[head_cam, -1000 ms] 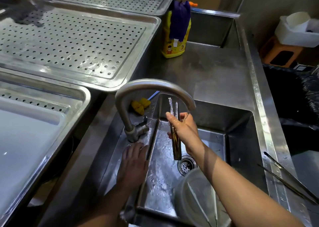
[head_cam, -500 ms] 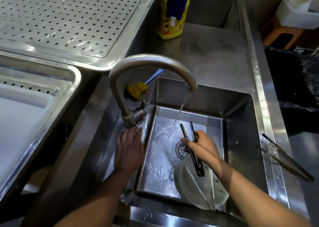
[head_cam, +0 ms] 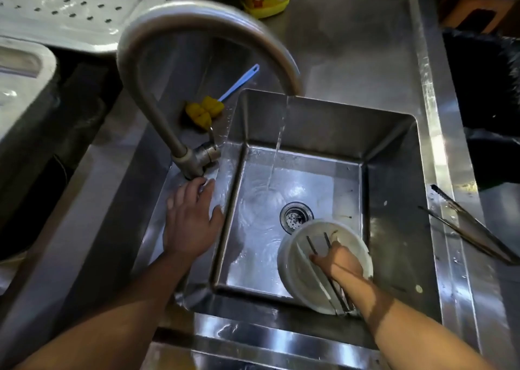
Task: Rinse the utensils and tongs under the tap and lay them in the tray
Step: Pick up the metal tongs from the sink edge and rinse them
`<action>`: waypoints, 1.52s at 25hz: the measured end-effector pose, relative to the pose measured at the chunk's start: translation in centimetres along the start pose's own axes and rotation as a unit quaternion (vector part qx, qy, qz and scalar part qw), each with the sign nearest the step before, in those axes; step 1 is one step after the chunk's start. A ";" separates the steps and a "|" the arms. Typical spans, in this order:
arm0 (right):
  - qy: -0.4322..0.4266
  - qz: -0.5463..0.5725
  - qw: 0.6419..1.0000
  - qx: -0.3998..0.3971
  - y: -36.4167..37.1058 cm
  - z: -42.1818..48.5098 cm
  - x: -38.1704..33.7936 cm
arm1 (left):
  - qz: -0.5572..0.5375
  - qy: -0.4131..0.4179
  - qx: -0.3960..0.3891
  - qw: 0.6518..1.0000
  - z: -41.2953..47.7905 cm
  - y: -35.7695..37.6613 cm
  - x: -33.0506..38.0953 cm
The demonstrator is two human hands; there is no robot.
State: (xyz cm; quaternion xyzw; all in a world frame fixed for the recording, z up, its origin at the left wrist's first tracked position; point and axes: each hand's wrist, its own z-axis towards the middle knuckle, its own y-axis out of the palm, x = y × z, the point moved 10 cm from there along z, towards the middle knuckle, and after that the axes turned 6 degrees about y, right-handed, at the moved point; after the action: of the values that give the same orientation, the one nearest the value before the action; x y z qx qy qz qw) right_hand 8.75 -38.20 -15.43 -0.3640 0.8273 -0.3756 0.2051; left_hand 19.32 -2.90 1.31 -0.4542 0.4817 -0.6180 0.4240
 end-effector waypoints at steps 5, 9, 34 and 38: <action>0.020 -0.005 1.000 -0.006 1.7 1.3 0.9 | -0.009 -0.009 0.001 1.000 -0.1 0.1 0.0; 0.028 -0.012 1.000 -0.002 2.0 1.2 1.0 | -0.009 0.000 0.010 1.000 -0.1 -0.1 0.1; -0.132 0.238 0.932 0.239 -18.7 -10.6 2.5 | -0.015 0.059 -0.085 0.995 -0.9 -1.3 4.4; -0.114 0.157 0.904 0.382 -26.9 -12.0 8.6 | -0.018 0.070 -0.092 0.993 -2.0 -1.6 4.8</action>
State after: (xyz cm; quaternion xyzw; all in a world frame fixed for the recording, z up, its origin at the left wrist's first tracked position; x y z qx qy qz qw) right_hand 7.82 -51.23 12.29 -0.1639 0.6381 -0.5817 0.4770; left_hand 16.18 -6.79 3.40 -0.4554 0.5568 -0.6089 0.3343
